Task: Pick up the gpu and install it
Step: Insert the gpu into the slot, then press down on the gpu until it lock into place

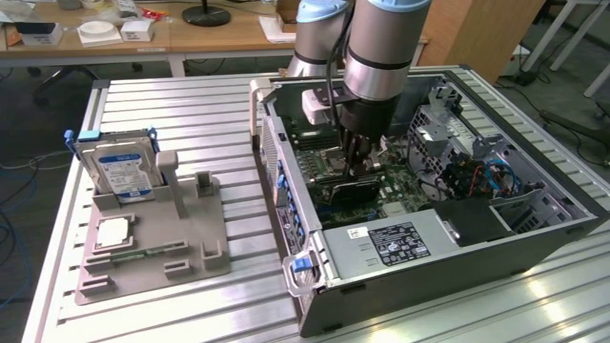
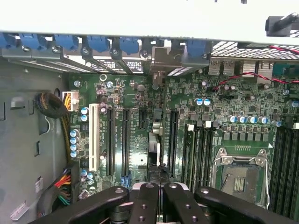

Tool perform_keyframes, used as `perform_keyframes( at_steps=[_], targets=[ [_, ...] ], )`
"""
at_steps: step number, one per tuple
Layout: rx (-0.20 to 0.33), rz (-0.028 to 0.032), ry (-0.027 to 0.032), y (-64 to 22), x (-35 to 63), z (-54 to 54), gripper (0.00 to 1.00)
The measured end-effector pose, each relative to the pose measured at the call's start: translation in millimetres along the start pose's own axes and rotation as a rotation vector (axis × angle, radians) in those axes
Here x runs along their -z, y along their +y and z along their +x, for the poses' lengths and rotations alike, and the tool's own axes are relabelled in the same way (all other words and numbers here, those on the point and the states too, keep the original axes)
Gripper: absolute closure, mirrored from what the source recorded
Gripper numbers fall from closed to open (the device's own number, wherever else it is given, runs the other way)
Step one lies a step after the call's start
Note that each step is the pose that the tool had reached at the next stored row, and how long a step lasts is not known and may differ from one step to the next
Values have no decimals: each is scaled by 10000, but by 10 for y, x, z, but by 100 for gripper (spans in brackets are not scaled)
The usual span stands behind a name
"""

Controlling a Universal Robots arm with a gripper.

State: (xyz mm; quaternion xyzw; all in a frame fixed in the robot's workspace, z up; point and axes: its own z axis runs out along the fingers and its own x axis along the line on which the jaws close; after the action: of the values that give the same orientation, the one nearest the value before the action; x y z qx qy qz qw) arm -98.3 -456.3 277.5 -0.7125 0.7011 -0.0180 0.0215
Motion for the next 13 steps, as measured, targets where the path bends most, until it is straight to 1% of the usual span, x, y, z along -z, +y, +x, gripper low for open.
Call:
perform_keyframes(
  at_steps=[13],
  targets=[
    [1, 0, 2, 0, 1, 0, 90]
  ],
)
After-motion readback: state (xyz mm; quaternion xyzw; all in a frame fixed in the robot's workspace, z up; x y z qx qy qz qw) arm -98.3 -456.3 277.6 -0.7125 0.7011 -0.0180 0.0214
